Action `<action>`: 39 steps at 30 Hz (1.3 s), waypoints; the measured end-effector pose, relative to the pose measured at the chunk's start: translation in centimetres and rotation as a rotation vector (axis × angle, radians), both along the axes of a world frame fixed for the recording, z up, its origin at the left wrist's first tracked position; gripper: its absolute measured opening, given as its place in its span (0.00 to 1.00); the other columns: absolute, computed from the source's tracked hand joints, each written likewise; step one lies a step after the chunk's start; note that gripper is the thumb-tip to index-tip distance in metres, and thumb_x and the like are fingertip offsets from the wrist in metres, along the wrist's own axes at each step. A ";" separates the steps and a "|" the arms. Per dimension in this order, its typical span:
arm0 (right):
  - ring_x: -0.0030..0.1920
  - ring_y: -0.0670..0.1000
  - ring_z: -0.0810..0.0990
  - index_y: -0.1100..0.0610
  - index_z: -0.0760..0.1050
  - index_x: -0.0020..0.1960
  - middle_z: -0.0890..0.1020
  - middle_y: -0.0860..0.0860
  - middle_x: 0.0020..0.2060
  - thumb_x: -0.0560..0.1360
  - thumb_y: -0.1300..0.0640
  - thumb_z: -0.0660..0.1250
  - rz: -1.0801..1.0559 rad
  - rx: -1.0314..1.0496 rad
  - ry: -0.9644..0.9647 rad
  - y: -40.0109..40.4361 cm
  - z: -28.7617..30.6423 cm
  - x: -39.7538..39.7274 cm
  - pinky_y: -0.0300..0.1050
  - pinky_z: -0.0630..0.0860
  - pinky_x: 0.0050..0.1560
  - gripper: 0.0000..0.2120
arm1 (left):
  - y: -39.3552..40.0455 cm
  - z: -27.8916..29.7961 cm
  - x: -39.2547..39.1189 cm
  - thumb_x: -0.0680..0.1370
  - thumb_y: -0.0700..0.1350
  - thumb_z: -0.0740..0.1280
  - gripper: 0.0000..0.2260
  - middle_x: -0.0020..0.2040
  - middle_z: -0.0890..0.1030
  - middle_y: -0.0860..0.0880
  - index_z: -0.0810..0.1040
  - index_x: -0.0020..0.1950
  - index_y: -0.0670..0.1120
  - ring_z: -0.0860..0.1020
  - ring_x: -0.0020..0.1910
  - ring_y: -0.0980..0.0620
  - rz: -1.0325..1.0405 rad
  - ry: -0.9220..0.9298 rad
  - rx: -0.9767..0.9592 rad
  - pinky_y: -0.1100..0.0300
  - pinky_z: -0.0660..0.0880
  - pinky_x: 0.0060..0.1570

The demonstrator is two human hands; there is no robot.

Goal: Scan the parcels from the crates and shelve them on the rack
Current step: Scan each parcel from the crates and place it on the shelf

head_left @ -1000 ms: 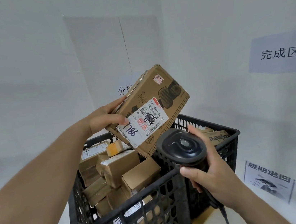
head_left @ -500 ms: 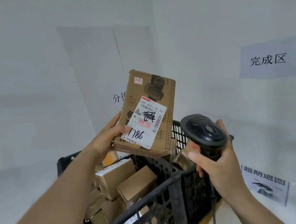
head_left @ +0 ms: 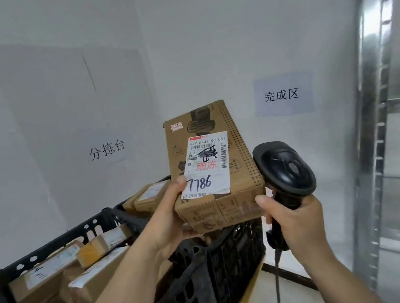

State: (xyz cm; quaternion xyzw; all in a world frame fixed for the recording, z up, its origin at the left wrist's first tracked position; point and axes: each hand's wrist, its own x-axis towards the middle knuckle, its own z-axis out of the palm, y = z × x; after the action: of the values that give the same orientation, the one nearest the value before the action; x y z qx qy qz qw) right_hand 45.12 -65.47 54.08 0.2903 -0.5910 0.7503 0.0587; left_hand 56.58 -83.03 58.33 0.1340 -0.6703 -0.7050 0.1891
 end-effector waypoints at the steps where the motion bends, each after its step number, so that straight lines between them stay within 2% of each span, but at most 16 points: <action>1: 0.29 0.45 0.78 0.62 0.79 0.40 0.80 0.47 0.26 0.70 0.65 0.75 -0.049 -0.007 -0.013 0.7 0.1 -0.2 0.36 0.76 0.34 0.05 | 0.5 0.0 -0.6 0.71 0.70 0.55 0.23 0.57 0.83 0.48 0.81 0.55 0.63 0.79 0.60 0.43 -0.044 -0.008 -0.038 0.37 0.71 0.61; 5: 0.29 0.46 0.78 0.62 0.79 0.43 0.80 0.49 0.27 0.70 0.65 0.75 -0.208 -0.033 -0.042 4.6 0.3 -0.8 0.36 0.75 0.32 0.05 | 2.8 -0.5 -3.3 0.63 0.78 0.49 0.34 0.57 0.83 0.56 0.73 0.63 0.65 0.80 0.58 0.54 -0.218 -0.020 -0.201 0.53 0.76 0.54; 7: 0.29 0.45 0.78 0.61 0.80 0.44 0.80 0.47 0.27 0.70 0.64 0.75 -0.301 -0.055 -0.063 6.9 0.4 -0.9 0.36 0.75 0.32 0.06 | 4.5 -0.9 -4.8 0.64 0.80 0.52 0.34 0.59 0.81 0.60 0.68 0.66 0.69 0.77 0.61 0.59 -0.285 0.020 -0.281 0.54 0.77 0.56; 8: 0.29 0.45 0.78 0.61 0.80 0.45 0.81 0.47 0.27 0.70 0.65 0.75 -0.347 -0.080 -0.075 8.2 0.4 -1.0 0.36 0.75 0.32 0.06 | 5.8 -0.9 -5.4 0.66 0.79 0.56 0.32 0.59 0.80 0.63 0.65 0.68 0.71 0.76 0.62 0.60 -0.309 0.023 -0.346 0.54 0.76 0.59; 9: 0.29 0.44 0.78 0.61 0.80 0.46 0.81 0.46 0.28 0.70 0.65 0.75 -0.387 -0.105 -0.082 9.5 0.5 -0.9 0.36 0.76 0.32 0.06 | 7.1 -0.9 -5.8 0.68 0.74 0.61 0.29 0.56 0.80 0.66 0.63 0.68 0.71 0.75 0.61 0.65 -0.326 0.032 -0.421 0.62 0.75 0.59; 10: 0.30 0.44 0.78 0.62 0.80 0.46 0.81 0.46 0.28 0.70 0.66 0.75 -0.421 -0.120 -0.082 10.7 0.6 -0.9 0.36 0.76 0.33 0.06 | 8.3 -0.9 -6.2 0.70 0.67 0.67 0.27 0.50 0.80 0.68 0.61 0.67 0.70 0.74 0.55 0.73 -0.332 0.054 -0.501 0.75 0.73 0.53; 11: 0.30 0.44 0.78 0.62 0.79 0.46 0.81 0.45 0.28 0.71 0.66 0.74 -0.447 -0.123 -0.074 12.0 0.7 -0.8 0.36 0.75 0.33 0.06 | 9.4 -0.9 -6.6 0.74 0.58 0.70 0.25 0.46 0.79 0.68 0.61 0.65 0.68 0.73 0.49 0.79 -0.329 0.065 -0.552 0.80 0.70 0.47; 12: 0.29 0.44 0.78 0.62 0.79 0.45 0.80 0.45 0.28 0.71 0.66 0.74 -0.466 -0.121 -0.064 13.2 0.8 -0.6 0.36 0.75 0.32 0.06 | 10.5 -0.8 -6.9 0.75 0.50 0.71 0.25 0.45 0.80 0.67 0.62 0.66 0.65 0.72 0.46 0.80 -0.336 0.081 -0.565 0.79 0.71 0.49; 14: 0.28 0.45 0.77 0.62 0.79 0.45 0.80 0.46 0.26 0.71 0.67 0.74 -0.494 -0.123 -0.052 15.7 1.0 -0.1 0.37 0.75 0.31 0.05 | 12.2 -1.3 -8.1 0.75 0.44 0.72 0.30 0.51 0.81 0.65 0.63 0.70 0.61 0.75 0.54 0.72 -0.388 0.119 -0.537 0.62 0.73 0.63; 15: 0.27 0.46 0.76 0.61 0.78 0.44 0.79 0.47 0.26 0.71 0.67 0.74 -0.510 -0.131 -0.049 17.0 1.1 0.3 0.38 0.75 0.31 0.05 | 13.1 -1.5 -8.5 0.74 0.45 0.73 0.31 0.54 0.81 0.65 0.63 0.72 0.61 0.75 0.58 0.67 -0.406 0.131 -0.540 0.54 0.72 0.66; 17: 0.26 0.47 0.75 0.59 0.78 0.43 0.79 0.47 0.26 0.72 0.67 0.73 -0.540 -0.148 -0.040 19.7 1.5 0.9 0.40 0.76 0.31 0.06 | 15.2 -1.6 -9.3 0.73 0.49 0.73 0.31 0.59 0.79 0.64 0.63 0.72 0.62 0.74 0.64 0.59 -0.439 0.162 -0.562 0.50 0.70 0.67; 22: 0.28 0.50 0.74 0.55 0.78 0.40 0.80 0.47 0.28 0.72 0.67 0.73 -0.607 -0.167 -0.021 27.8 1.7 2.8 0.44 0.76 0.32 0.09 | 23.5 -1.3 -10.1 0.75 0.46 0.71 0.30 0.61 0.77 0.62 0.63 0.73 0.60 0.74 0.63 0.61 -0.522 0.210 -0.590 0.62 0.72 0.57; 26: 0.31 0.49 0.76 0.52 0.79 0.40 0.82 0.44 0.30 0.72 0.67 0.73 -0.713 -0.167 -0.009 35.5 1.8 4.6 0.46 0.78 0.34 0.11 | 31.7 -1.5 -10.6 0.75 0.44 0.71 0.31 0.60 0.77 0.61 0.62 0.74 0.58 0.74 0.61 0.64 -0.594 0.240 -0.587 0.66 0.71 0.57; 29: 0.30 0.48 0.77 0.55 0.78 0.41 0.82 0.44 0.31 0.72 0.67 0.73 -0.769 -0.160 0.019 41.5 1.9 5.7 0.43 0.77 0.33 0.09 | 38.1 -1.8 -10.8 0.76 0.45 0.71 0.31 0.60 0.77 0.63 0.60 0.75 0.59 0.73 0.61 0.65 -0.654 0.269 -0.560 0.70 0.70 0.53; 36: 0.27 0.48 0.74 0.56 0.77 0.40 0.79 0.46 0.28 0.72 0.67 0.73 -0.891 -0.104 0.080 53.0 2.8 7.4 0.40 0.74 0.30 0.08 | 50.0 -1.7 -11.8 0.76 0.45 0.71 0.30 0.61 0.77 0.61 0.62 0.74 0.58 0.74 0.63 0.61 -0.758 0.365 -0.515 0.59 0.72 0.61; 39: 0.26 0.47 0.74 0.56 0.77 0.40 0.79 0.45 0.27 0.72 0.67 0.73 -0.927 -0.110 0.089 56.3 3.2 7.4 0.40 0.74 0.30 0.08 | 53.6 -1.4 -12.3 0.76 0.44 0.71 0.30 0.60 0.77 0.63 0.61 0.74 0.58 0.74 0.62 0.62 -0.796 0.381 -0.499 0.63 0.73 0.58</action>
State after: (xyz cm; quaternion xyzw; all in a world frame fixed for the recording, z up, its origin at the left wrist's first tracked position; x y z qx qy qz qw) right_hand 52.54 -9.14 57.32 0.0241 -0.6145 0.6620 0.4285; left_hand 44.24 -29.48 56.96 -0.3119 -0.7710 -0.5528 0.0510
